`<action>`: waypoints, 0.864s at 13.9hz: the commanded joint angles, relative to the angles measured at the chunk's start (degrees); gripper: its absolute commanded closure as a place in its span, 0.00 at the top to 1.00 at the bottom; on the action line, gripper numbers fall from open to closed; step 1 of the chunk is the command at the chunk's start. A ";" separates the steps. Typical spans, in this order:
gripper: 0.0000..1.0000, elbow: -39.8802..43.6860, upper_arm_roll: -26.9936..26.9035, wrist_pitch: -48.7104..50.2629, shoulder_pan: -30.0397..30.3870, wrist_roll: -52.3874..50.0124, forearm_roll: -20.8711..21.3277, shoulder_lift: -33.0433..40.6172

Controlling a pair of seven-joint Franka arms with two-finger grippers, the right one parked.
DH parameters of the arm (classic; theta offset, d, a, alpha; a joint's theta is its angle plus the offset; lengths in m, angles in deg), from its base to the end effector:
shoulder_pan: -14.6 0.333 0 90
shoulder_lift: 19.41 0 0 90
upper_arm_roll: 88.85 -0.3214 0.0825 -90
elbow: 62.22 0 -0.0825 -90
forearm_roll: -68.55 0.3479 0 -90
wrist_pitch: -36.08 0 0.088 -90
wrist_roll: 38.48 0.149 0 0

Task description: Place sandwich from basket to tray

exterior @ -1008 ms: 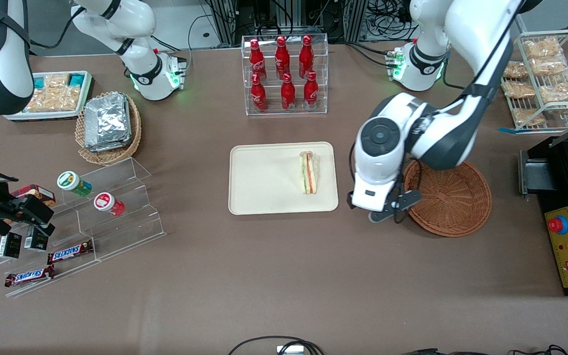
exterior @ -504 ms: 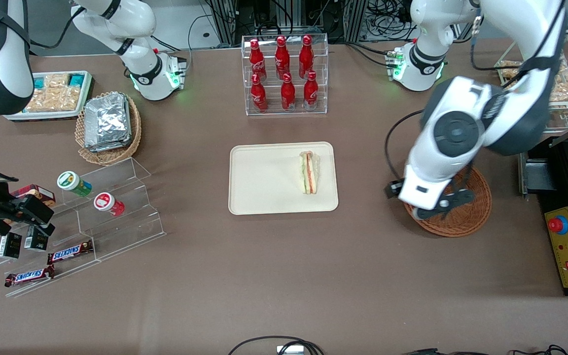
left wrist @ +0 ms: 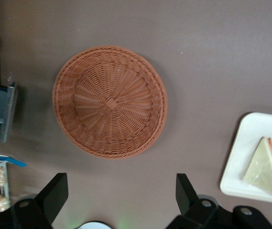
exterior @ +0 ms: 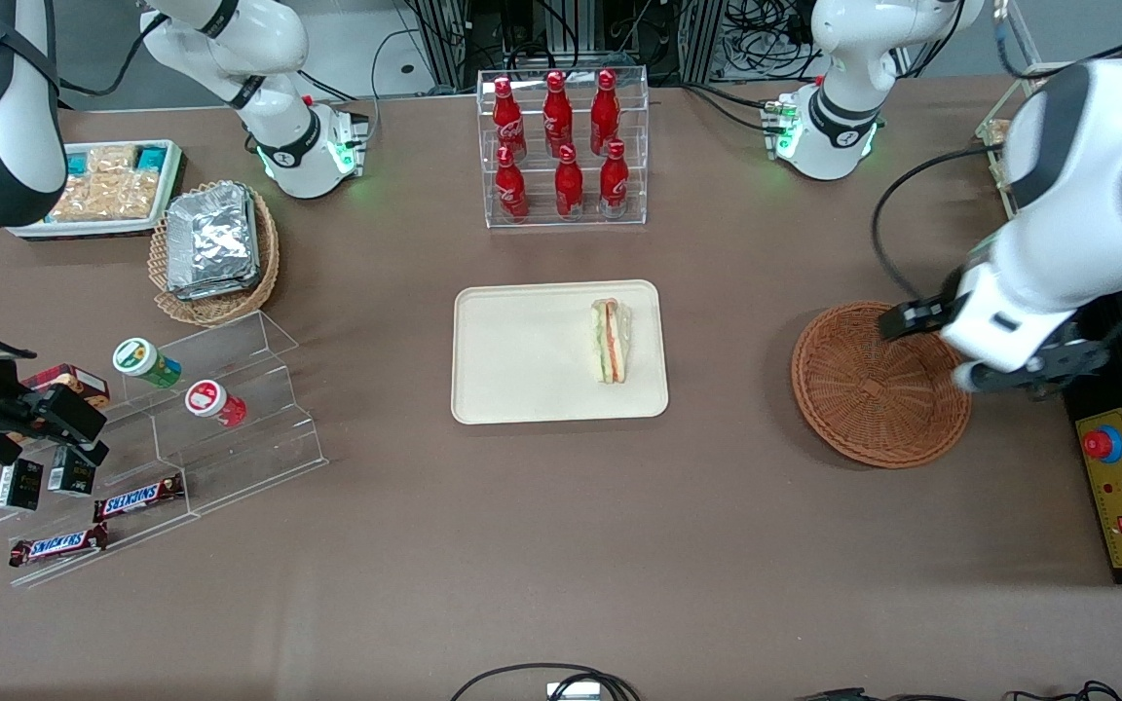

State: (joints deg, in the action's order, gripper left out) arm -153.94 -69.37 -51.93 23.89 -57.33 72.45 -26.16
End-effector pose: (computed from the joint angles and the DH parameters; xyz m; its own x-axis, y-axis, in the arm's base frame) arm 0.5291 -0.0762 0.5137 0.9762 0.1504 -0.1564 0.1387 -0.9868 -0.0832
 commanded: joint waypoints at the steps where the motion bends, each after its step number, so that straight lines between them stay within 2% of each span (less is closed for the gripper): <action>1: 1.00 -0.38 -4.79 2.84 -2.09 7.39 -2.40 4.10; 6: 1.00 -0.38 -7.26 5.65 -2.09 18.74 -3.02 7.01; 12: 1.00 -0.38 -7.26 5.92 -2.00 22.19 -3.11 8.68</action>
State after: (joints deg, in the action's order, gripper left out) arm -153.94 -75.80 -46.96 22.45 -36.47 70.32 -18.81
